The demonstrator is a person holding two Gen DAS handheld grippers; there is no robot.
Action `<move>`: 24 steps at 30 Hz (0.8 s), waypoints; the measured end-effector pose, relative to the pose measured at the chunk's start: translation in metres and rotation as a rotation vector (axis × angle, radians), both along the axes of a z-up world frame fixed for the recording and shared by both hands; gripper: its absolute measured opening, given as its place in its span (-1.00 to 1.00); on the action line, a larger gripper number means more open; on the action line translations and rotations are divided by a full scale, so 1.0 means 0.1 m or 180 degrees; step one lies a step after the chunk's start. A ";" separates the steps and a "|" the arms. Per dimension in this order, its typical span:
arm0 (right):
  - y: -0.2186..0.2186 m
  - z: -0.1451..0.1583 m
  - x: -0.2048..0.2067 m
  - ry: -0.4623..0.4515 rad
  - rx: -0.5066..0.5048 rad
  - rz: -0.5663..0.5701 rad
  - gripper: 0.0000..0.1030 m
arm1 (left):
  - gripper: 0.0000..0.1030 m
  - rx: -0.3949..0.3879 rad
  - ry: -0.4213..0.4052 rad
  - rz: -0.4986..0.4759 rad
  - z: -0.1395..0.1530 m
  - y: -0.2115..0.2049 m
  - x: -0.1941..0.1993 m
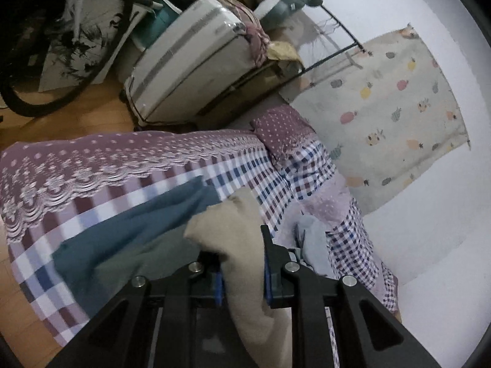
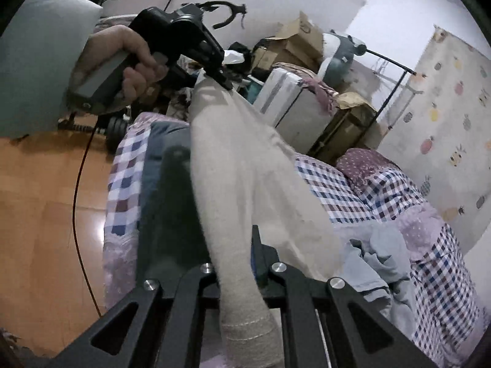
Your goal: Fold clothes
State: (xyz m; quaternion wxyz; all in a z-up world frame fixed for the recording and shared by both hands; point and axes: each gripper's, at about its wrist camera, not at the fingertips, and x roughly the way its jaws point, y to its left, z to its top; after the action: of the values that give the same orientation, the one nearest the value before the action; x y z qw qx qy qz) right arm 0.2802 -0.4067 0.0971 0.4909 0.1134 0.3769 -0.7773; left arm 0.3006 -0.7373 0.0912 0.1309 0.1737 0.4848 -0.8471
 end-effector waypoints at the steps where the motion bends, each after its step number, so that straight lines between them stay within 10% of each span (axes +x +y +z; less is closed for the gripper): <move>1: 0.00 -0.02 0.03 0.0003 0.0010 -0.0006 -0.90 | -0.64 -0.0022 0.0018 0.0013 -0.05 0.01 0.05; 9: -0.17 -0.31 0.06 -0.0108 0.0396 -0.0023 -0.86 | -0.62 0.0163 -0.0268 0.0149 -0.55 -0.02 0.14; 16: -0.07 -0.20 -0.06 -0.0519 0.0411 -0.0145 0.60 | -0.17 0.0317 -0.0500 0.0330 -0.68 -0.06 0.22; 20: 0.20 0.11 -0.16 -0.0767 0.0191 -0.0309 0.67 | 0.52 0.0043 -0.0429 0.0601 -0.37 0.03 0.53; 24: 0.54 0.57 -0.25 -0.0930 -0.0179 -0.0630 0.68 | 0.63 0.0035 -0.0059 0.0751 -0.06 0.21 0.83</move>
State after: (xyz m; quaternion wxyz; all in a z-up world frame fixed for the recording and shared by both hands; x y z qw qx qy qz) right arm 0.2550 -0.3522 0.1542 0.4645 0.2479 0.2667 -0.8073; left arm 0.3835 -0.7160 0.0855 0.2332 0.1239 0.5054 -0.8215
